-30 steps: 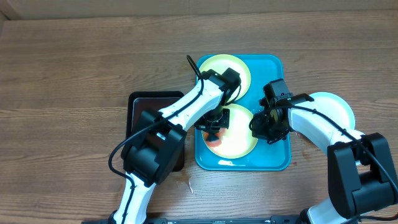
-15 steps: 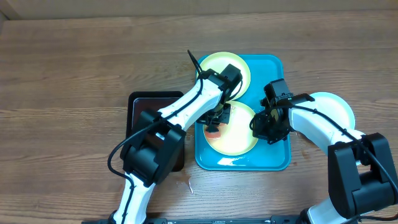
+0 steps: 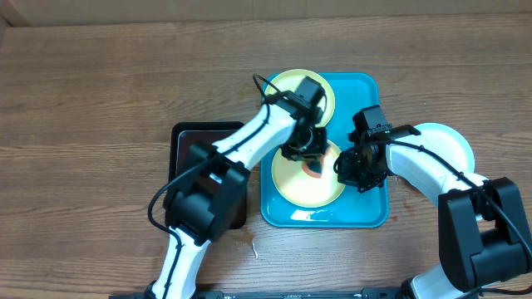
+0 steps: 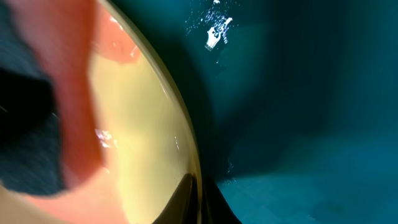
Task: Clean dirty plates on tray and stack at the side
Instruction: 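Scrub the lower yellow plate with the sponge while right gripper holds it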
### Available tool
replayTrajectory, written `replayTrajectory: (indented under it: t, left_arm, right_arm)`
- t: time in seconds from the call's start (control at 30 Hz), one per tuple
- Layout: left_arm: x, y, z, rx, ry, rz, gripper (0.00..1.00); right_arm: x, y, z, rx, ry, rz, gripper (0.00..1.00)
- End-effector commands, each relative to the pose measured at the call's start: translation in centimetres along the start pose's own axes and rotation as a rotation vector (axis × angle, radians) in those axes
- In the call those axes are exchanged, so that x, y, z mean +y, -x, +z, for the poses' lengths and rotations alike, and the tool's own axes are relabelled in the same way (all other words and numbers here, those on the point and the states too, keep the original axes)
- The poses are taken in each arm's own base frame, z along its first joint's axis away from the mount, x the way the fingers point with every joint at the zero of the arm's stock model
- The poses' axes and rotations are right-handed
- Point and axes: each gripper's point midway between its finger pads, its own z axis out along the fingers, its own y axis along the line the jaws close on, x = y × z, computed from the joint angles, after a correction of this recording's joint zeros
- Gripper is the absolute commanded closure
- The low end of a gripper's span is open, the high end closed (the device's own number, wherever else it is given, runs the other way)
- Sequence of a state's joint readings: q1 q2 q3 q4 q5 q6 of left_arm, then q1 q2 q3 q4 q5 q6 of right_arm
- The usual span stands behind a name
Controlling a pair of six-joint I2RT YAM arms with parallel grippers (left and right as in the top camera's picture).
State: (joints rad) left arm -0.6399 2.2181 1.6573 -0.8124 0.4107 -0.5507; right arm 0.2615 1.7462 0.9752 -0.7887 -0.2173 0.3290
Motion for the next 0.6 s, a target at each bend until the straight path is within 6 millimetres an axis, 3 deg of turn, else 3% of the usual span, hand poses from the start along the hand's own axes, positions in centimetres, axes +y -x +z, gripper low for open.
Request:
replayTrajectory:
  t: [0.0,0.07,0.23,0.4,0.47,0.57]
  left_arm:
    - [-1.1,-2.1,1.6,0.095,-0.037,-0.024,0.96]
    - [-0.2,-2.9,1.4,0.124,-0.002,-0.047,0.96]
    - [5.4,-4.1,-0.5,0.155,0.257,-0.165,0.96]
    - [9.7,-2.6,-3.7,0.077,0.485,-0.210,0.96]
    - [10.6,-1.4,-4.7,0.020,0.543,-0.200,0.96]
    - [10.4,-0.4,-4.7,-0.017,0.535,-0.180,0.96]
  right_arm:
    - [-1.1,-0.2,0.7,0.012,-0.056,-0.009,0.96]
    - [-1.1,-0.2,0.7,0.012,-0.056,-0.009,0.96]
    - [-1.1,-0.2,0.7,0.011,-0.056,-0.009,0.96]
    - [-1.1,-0.2,0.7,0.011,-0.056,-0.009,0.96]
    - [-1.1,-0.2,0.7,0.011,-0.056,-0.009,0.96]
    - [-1.1,-0.2,0.7,0.011,-0.056,-0.009,0.96]
